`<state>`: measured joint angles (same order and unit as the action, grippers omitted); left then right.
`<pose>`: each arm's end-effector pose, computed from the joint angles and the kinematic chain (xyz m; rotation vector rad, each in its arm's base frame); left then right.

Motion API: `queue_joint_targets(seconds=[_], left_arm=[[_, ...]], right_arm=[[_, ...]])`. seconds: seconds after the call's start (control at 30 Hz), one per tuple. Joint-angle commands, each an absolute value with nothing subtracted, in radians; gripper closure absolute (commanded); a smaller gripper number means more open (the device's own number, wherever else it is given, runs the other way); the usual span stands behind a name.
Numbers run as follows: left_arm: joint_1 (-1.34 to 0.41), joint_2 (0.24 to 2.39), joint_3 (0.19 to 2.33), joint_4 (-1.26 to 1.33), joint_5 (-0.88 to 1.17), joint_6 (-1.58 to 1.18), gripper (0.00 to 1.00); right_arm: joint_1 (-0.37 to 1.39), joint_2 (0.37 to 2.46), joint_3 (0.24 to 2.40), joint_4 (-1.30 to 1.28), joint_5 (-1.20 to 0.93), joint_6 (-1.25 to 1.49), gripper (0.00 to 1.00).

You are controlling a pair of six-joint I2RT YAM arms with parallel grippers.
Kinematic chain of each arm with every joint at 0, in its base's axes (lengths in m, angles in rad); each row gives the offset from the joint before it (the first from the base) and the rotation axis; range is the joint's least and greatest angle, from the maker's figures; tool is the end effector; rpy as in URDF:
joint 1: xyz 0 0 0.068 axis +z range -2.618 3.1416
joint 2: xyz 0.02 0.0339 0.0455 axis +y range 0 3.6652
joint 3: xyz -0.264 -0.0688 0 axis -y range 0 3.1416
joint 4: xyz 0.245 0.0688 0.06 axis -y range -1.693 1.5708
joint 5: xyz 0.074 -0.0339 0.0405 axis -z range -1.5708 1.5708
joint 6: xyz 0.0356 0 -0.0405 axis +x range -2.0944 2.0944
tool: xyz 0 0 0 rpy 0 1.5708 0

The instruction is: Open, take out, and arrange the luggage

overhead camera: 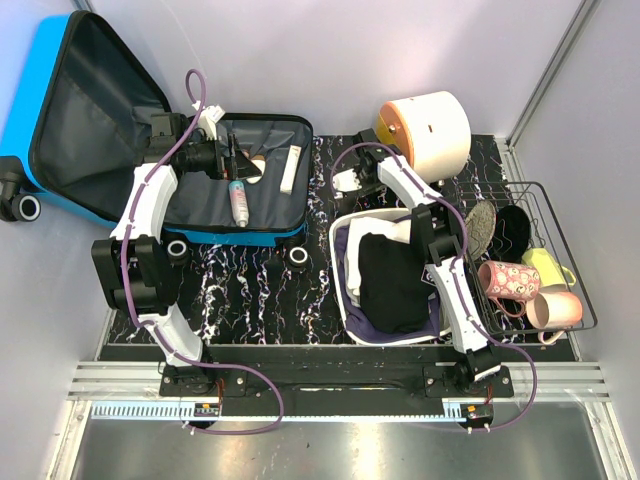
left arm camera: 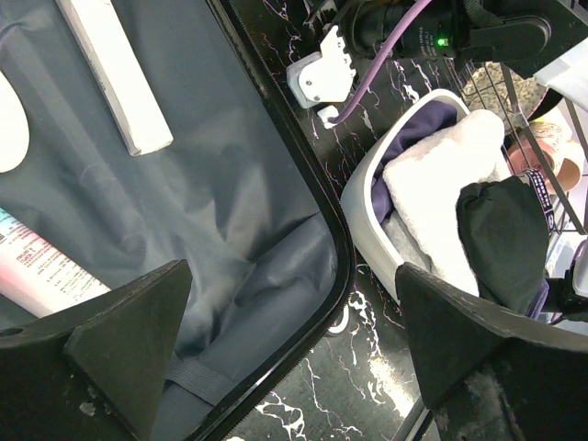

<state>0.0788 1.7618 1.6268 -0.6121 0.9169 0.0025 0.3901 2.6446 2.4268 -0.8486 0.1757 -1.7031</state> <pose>0.3922 0.0026 0.3342 0.3729 2.1190 -0.9998 0.5175 0.2060 0.1495 -2.3743 1.4456 -0.6310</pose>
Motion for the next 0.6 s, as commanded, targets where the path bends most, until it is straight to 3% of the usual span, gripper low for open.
queue_joint_targets(seconds=[0.0, 0.57], left_arm=[[0.086, 1.741, 1.638, -0.58, 0.962, 0.003, 0.01], [0.09, 1.769, 1.677, -0.586, 0.988, 0.005, 0.01]], right_arm=[[0.39, 2.507, 2.396, -0.775, 0.184, -1.683, 0.43], [0.382, 2.459, 2.221, -0.672, 0.271, -1.68, 0.42]])
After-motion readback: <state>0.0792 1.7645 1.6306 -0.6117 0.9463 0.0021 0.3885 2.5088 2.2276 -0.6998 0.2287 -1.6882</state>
